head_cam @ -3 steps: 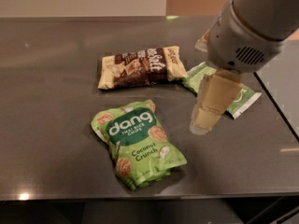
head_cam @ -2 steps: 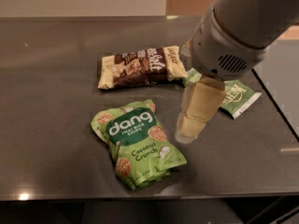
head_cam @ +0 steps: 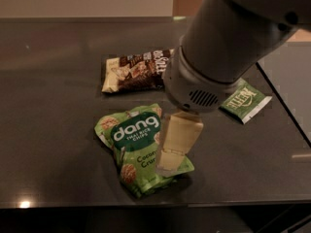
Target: Pick green rice chip bag
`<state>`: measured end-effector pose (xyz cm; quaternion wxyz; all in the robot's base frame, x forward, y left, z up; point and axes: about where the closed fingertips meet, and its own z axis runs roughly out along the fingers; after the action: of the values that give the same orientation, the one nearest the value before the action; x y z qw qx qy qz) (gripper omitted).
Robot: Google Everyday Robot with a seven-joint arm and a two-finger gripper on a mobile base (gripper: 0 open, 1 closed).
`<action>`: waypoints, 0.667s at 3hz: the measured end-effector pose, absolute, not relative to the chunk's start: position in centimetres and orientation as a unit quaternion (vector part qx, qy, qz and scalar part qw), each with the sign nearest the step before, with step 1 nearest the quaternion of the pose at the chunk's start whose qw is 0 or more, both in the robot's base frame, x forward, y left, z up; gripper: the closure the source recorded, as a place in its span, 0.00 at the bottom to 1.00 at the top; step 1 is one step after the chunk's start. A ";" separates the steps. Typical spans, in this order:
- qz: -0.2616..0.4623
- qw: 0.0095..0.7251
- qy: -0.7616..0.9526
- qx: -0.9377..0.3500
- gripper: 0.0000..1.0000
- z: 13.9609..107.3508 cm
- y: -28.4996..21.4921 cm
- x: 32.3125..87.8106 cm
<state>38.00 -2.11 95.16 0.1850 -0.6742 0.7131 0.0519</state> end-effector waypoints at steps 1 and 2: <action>0.057 0.183 0.717 -0.670 0.00 93.1 -0.7 38.0; 0.061 0.187 0.722 -0.664 0.00 91.0 0.5 38.4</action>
Offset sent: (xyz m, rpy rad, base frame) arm 0.0142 0.0359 -0.0781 0.0368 0.0423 -0.0500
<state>38.37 0.50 91.04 0.1873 -0.6635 0.7218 0.0609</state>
